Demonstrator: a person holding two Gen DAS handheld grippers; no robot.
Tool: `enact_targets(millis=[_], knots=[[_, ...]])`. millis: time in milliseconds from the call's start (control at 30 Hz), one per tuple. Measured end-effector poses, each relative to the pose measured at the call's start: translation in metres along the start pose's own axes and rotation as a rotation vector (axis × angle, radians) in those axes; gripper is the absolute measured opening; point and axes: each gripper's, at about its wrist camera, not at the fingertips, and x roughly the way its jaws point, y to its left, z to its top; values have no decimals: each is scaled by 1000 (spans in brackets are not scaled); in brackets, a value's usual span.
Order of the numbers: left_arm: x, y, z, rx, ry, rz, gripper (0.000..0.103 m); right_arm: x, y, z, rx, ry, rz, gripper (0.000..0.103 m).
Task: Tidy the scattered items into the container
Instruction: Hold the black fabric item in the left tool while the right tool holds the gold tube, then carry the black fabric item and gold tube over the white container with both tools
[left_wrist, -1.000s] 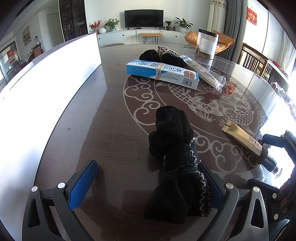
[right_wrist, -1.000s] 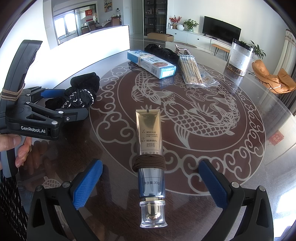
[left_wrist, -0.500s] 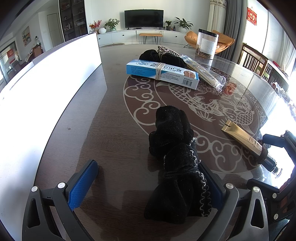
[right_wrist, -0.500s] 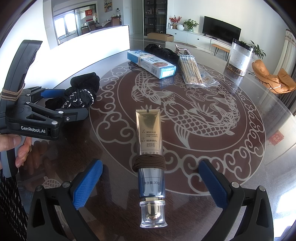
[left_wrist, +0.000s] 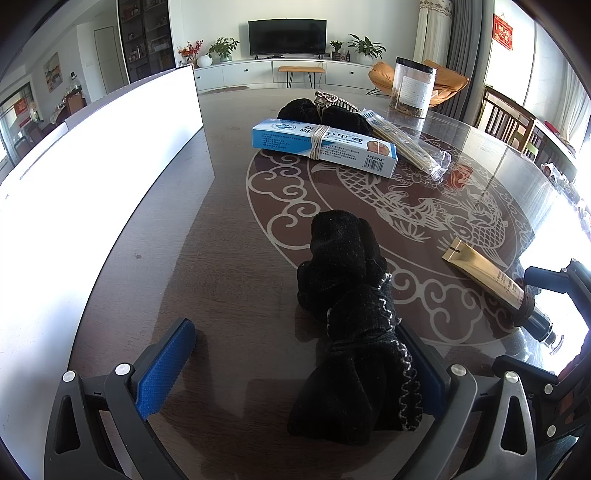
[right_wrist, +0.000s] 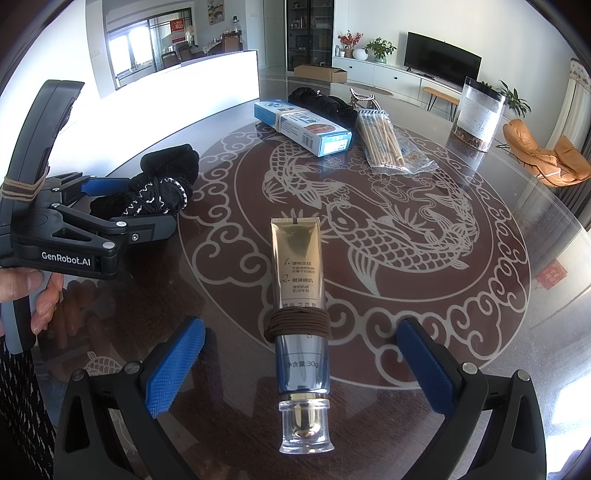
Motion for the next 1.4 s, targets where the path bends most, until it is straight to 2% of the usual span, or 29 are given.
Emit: enact_targets(millis=[300,367,433,500,567,600,633,667,700,733,767,833,967,1167,1300,1400], knots=[[1,0,1,7,14,-4,103,0,0,-1,1,-1,0,103],[2,-3,7,40,82,-23,103,0,0,0,-1,2,2,103],[5,-8,14,65,158,-37,103,2,-1,7,-33,65,25,102],[5,-15,17,89,191,-53,102,2,-4,16,-50,122,31,99],[3,-21,20,118,168,-58,83,-3,-10,25,-50,152,48,86],[2,-21,22,120,159,-65,78,-5,-13,31,-42,177,63,82],[1,-21,24,120,152,-65,65,-4,-15,33,-35,202,69,75],[-1,-21,26,119,146,-66,44,0,-17,36,-29,242,73,68],[-3,-20,27,121,146,-74,33,3,-18,36,-25,278,68,63],[-6,-18,27,121,151,-87,31,2,-18,37,-33,278,55,51],[-11,-16,26,118,144,-105,31,1,-17,38,-48,288,38,29],[-22,-11,20,112,121,-110,31,-3,-16,39,-41,304,34,30],[-52,4,13,71,78,-158,31,-24,-14,38,1,258,51,30],[-95,26,7,36,28,-180,31,-47,-12,29,122,215,128,29],[-138,53,20,13,-46,-169,31,-67,-7,48,160,144,184,29],[-164,94,35,-43,-81,-154,31,-86,8,80,153,74,219,30]])
